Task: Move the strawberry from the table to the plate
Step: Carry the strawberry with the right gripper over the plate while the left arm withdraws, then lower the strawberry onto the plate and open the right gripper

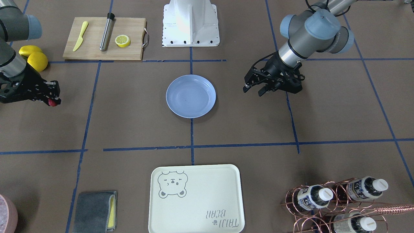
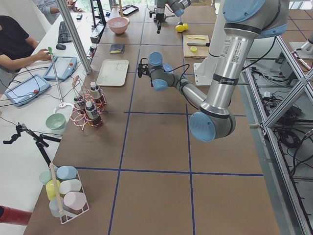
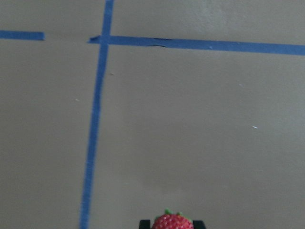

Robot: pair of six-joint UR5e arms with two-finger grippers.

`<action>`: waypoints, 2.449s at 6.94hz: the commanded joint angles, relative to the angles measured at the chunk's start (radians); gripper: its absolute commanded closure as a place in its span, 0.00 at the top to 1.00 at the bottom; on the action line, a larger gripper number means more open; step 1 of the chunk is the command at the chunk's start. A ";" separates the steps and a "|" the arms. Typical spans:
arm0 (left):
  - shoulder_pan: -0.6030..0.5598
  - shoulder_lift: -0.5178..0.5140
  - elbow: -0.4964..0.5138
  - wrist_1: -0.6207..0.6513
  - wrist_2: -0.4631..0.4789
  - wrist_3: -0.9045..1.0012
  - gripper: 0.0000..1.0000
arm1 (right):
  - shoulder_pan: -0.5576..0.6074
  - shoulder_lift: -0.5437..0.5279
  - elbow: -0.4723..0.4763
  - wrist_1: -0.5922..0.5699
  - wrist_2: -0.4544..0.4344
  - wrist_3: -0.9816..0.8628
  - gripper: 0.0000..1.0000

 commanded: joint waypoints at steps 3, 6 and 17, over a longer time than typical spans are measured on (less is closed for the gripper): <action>-0.203 0.345 -0.137 -0.009 -0.015 0.402 0.73 | -0.342 0.448 0.064 -0.337 -0.255 0.513 0.00; -0.203 0.345 -0.134 -0.009 -0.015 0.403 0.77 | -0.478 0.794 -0.157 -0.514 -0.395 0.654 0.00; -0.202 0.339 -0.140 -0.009 -0.015 0.390 0.82 | -0.486 0.850 -0.335 -0.514 -0.435 0.636 0.16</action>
